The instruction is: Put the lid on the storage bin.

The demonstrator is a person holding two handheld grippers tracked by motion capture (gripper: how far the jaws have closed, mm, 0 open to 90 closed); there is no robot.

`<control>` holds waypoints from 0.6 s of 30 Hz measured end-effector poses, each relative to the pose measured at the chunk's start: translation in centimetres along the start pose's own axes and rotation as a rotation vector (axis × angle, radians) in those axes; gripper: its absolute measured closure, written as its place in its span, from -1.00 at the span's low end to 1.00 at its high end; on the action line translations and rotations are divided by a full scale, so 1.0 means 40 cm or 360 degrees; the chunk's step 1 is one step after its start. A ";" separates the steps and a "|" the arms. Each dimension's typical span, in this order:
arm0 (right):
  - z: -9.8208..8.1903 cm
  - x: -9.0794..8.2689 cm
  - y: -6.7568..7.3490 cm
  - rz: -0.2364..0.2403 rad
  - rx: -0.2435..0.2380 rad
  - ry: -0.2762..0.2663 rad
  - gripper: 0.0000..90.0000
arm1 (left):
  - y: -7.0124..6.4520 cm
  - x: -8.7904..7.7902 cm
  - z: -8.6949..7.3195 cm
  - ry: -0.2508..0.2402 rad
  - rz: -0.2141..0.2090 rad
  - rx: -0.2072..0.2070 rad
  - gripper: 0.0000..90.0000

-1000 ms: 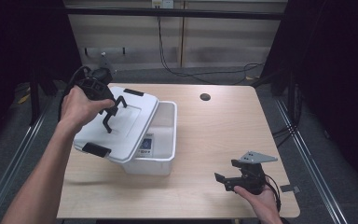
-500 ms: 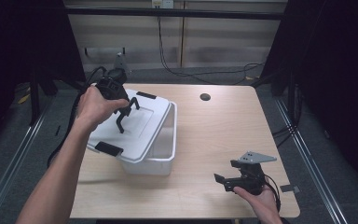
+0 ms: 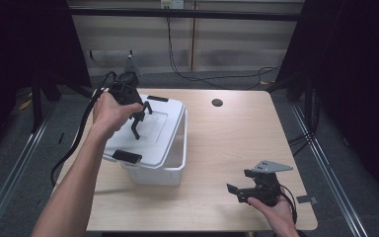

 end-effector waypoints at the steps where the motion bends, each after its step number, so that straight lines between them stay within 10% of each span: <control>1: 0.000 0.000 0.000 0.0002 -0.0002 0.0001 -0.70 | -0.003 0.001 0.001 -0.0006 -0.0013 -0.0019 0.89; 18: -0.001 0.001 0.001 0.0006 -0.0006 0.0006 -0.70 | -0.026 0.035 0.010 -0.0032 -0.0040 -0.0240 0.88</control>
Point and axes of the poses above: each handheld gripper's, and its own axes: x roughly forward along the jaws, z roughly out of its top, y roughly to its left, the point moved 9 cm from there along x, roughly forward along the jaws, and after that the axes turned 6 degrees about -z, right-handed, at the moved point
